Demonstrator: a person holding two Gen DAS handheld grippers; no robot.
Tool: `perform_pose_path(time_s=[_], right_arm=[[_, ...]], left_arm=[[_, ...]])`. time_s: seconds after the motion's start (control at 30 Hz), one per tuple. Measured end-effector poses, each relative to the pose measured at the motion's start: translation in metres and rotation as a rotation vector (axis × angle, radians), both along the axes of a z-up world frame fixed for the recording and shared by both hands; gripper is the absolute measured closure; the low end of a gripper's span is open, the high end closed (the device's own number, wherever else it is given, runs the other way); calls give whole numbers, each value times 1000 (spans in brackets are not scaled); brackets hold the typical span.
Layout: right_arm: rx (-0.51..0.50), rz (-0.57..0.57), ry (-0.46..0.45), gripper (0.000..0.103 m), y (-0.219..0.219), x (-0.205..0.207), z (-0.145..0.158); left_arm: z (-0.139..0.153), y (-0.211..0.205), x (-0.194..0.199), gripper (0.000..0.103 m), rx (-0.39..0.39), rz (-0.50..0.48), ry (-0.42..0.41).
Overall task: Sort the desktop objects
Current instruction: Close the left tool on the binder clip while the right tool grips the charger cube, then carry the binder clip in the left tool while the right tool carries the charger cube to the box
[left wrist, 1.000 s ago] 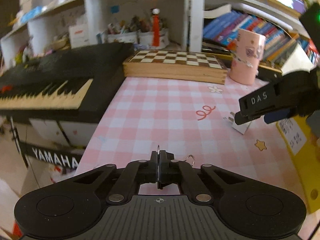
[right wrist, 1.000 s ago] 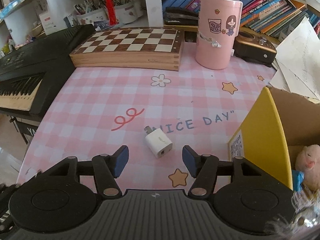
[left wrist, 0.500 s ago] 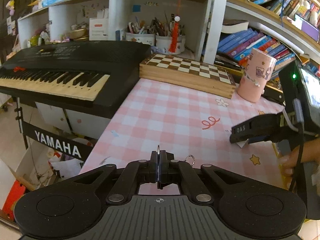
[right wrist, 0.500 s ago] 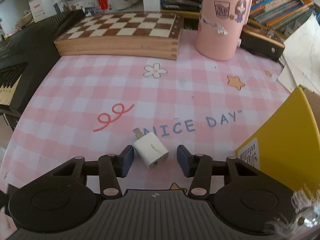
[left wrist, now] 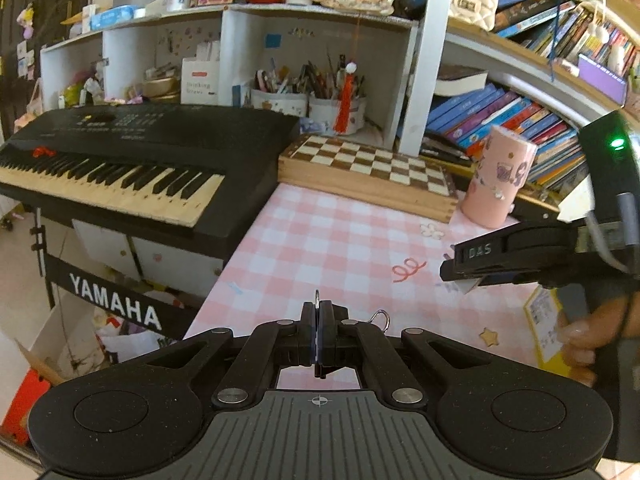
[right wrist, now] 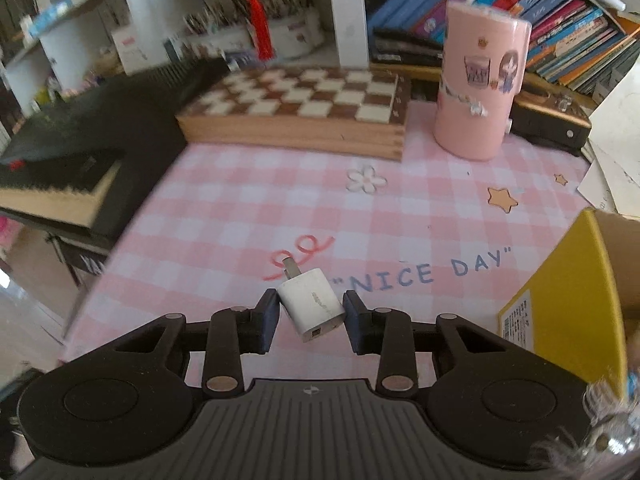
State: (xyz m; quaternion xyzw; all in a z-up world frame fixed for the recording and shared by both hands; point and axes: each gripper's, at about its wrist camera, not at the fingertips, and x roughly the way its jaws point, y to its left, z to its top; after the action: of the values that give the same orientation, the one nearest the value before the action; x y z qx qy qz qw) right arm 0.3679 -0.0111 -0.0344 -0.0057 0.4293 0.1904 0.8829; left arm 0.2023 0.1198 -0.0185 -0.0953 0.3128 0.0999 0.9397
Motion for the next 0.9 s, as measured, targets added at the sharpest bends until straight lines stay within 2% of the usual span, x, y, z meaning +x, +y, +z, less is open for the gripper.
perform_pose_path(time_s=[0.27,0.37,0.67,0.9], right_arm=[[76,-30,-108,71,-25,-49,55],[74,-32,-127,71,-35,-72,64],[56,-67,-124,71,-42,-145,58],[64,-133,-110,71,-40,-200,51]], left_arm=[[21,3,-9,103,7,-116,-51],[31,5,-19,103,17,-157,-74],[47,16,-60,103,-16,-247,-105],[41,21,-87,103,-37,-319,-94]])
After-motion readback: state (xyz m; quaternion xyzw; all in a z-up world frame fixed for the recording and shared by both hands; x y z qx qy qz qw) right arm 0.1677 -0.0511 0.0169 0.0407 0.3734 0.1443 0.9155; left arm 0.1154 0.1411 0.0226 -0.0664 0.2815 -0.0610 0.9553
